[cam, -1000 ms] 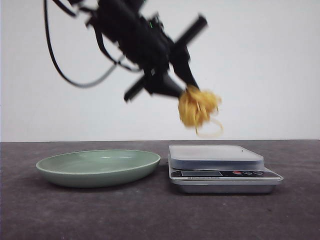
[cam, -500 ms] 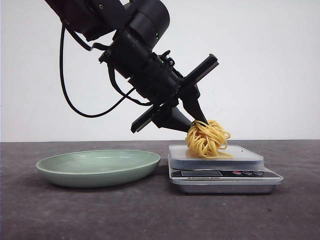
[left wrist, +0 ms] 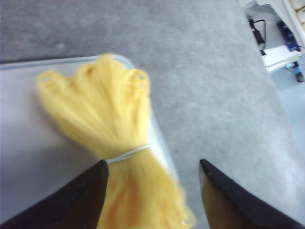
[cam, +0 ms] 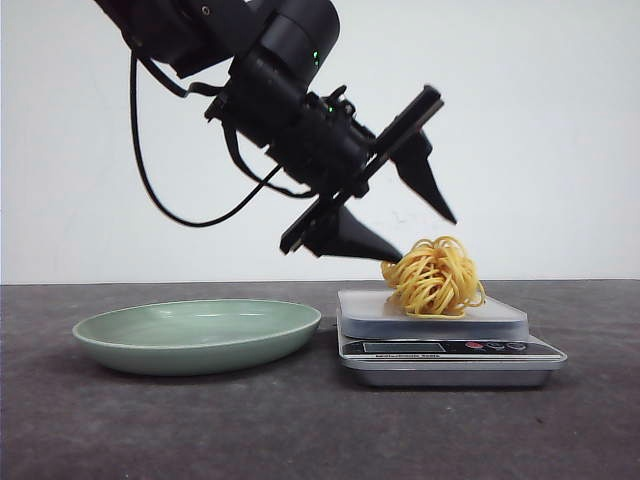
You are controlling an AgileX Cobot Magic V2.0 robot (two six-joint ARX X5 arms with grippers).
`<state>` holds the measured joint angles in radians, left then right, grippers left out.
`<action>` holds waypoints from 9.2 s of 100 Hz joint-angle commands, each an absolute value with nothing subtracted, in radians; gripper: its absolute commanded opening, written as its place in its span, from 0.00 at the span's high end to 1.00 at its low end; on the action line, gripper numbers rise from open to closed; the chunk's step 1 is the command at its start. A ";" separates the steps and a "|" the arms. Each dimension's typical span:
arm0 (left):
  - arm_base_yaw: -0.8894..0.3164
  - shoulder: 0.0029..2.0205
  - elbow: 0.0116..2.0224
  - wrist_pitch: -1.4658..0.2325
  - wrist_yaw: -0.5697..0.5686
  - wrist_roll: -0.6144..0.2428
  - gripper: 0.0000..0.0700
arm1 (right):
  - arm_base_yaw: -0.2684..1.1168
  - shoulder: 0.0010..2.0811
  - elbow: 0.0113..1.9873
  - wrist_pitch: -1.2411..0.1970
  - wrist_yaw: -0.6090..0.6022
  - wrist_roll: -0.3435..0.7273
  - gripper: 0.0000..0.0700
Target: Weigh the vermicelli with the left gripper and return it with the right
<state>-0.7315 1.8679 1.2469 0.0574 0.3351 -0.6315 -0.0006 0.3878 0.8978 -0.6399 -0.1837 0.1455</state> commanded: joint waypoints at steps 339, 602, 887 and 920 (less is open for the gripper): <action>-0.648 0.160 0.800 -0.953 -0.368 -0.342 0.50 | 0.418 1.647 1.070 -0.343 -0.205 0.368 0.70; -0.648 0.160 0.800 -0.950 -0.385 -0.345 0.50 | 0.850 1.975 1.377 -0.090 0.075 0.748 1.00; -0.648 0.160 0.800 -0.763 -0.384 -0.300 0.99 | 0.841 0.263 0.872 -0.756 0.389 0.252 1.00; -0.648 0.160 0.800 -0.763 -0.384 -0.299 0.99 | 0.841 0.263 0.872 -0.778 0.393 0.255 1.00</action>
